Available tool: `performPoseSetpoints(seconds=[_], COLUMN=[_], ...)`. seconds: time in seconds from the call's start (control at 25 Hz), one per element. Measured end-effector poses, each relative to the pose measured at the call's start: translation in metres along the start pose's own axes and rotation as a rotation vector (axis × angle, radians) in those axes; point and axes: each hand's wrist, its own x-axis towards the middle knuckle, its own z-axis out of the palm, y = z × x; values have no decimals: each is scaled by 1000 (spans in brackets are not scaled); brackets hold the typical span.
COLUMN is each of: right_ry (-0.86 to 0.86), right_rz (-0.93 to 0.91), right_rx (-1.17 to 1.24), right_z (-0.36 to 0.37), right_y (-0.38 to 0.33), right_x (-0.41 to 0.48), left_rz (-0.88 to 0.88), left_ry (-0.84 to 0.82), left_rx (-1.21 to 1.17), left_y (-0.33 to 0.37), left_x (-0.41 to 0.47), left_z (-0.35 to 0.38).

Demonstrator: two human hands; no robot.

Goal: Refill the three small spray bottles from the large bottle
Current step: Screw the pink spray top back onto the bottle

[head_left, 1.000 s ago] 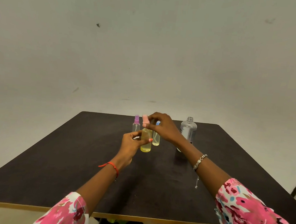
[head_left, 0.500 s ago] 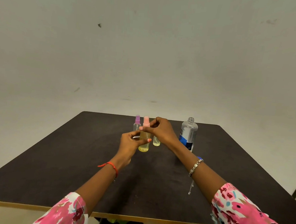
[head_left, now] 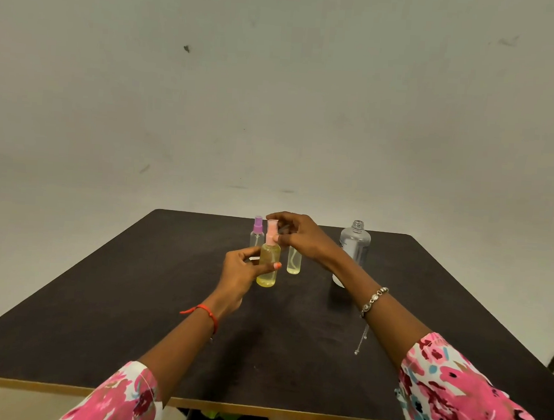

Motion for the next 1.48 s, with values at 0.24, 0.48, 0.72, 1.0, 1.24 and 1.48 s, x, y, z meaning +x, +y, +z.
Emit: performPoseSetpoints(seconds=[0.24, 0.48, 0.72, 1.0, 1.24, 1.48], right_ry=[13, -3, 2, 137, 87, 88], right_rz=[-6, -12, 27, 68, 28, -11], right_rx=[-86, 10, -13, -149, -230, -227], right_z=[-4, -8, -2, 8, 10, 4], right_y=[-3, -4, 1, 2, 0, -6], right_x=[1, -2, -2, -2, -1, 2], left_rz=[-6, -21, -32, -24, -14, -6], left_ry=[-27, -32, -19, -22, -4, -14], left_rx=[-13, -38, -21, -3, -30, -12], left_y=[1, -1, -3, -4, -4, -2], left_x=[-2, -2, 0, -2, -2, 0], left_z=[1, 0, -1, -1, 1, 0])
